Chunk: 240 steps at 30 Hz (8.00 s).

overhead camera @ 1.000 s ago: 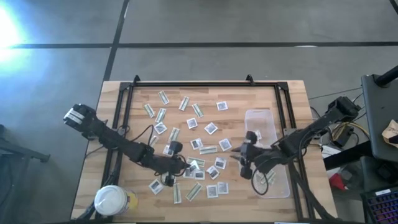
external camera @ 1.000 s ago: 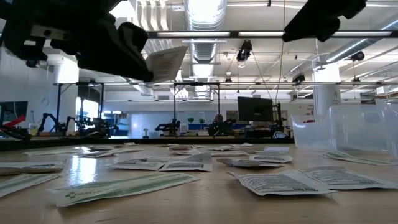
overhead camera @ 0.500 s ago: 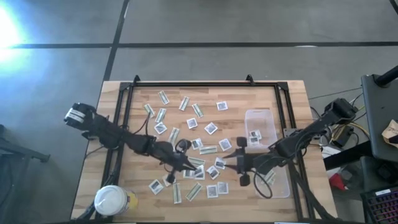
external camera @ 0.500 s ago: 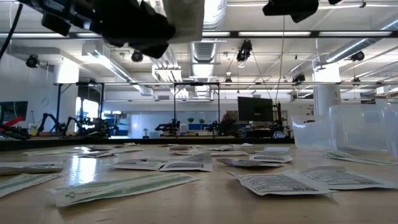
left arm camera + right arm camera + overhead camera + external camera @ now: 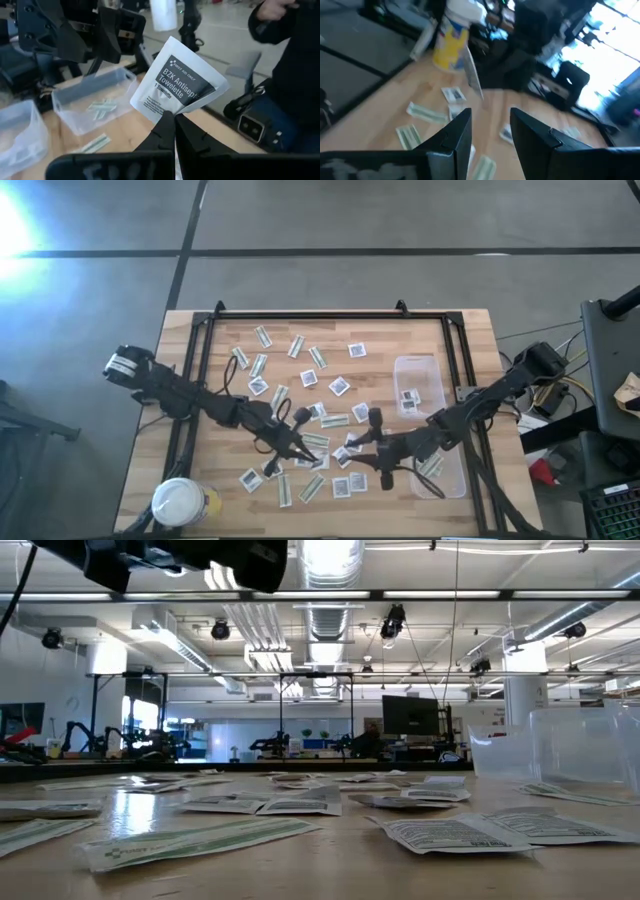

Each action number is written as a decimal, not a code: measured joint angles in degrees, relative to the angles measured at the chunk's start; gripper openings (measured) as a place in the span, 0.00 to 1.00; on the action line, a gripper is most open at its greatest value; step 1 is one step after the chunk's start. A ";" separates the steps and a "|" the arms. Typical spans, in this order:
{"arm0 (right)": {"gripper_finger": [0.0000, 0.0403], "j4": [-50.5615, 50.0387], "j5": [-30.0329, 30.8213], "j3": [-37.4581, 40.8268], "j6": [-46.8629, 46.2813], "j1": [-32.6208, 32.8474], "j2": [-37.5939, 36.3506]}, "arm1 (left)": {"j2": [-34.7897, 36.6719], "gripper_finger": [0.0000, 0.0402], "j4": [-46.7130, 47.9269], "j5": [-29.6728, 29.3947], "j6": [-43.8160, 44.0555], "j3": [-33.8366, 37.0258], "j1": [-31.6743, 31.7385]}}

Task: Pick & Place First Aid Supplies
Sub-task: Put the towelette pack into the top bin, then put the bandage pack into the bottom bin

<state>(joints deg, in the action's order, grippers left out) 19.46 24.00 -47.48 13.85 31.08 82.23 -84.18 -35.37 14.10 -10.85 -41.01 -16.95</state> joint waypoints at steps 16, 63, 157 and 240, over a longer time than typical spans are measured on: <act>0.32 13.05 -11.96 0.00 0.37 -5.64 4.66 | 0.00 0.00 -4.19 -0.03 -0.52 -0.21 0.04; 0.02 9.36 -16.51 -6.49 4.14 -7.75 8.16 | 1.30 0.00 -6.19 -2.35 1.68 0.07 1.01; 0.02 -83.82 5.71 -0.32 -62.87 -26.13 -22.49 | 12.98 0.30 26.42 -31.42 4.83 0.04 0.90; 0.27 -74.98 -14.63 -1.70 -57.53 -26.72 -22.62 | 13.11 0.51 36.31 -50.35 19.36 -0.04 2.03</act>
<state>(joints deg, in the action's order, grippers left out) -55.51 9.37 -49.19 -43.68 4.36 59.61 -71.07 0.94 -36.25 8.51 -41.06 -14.92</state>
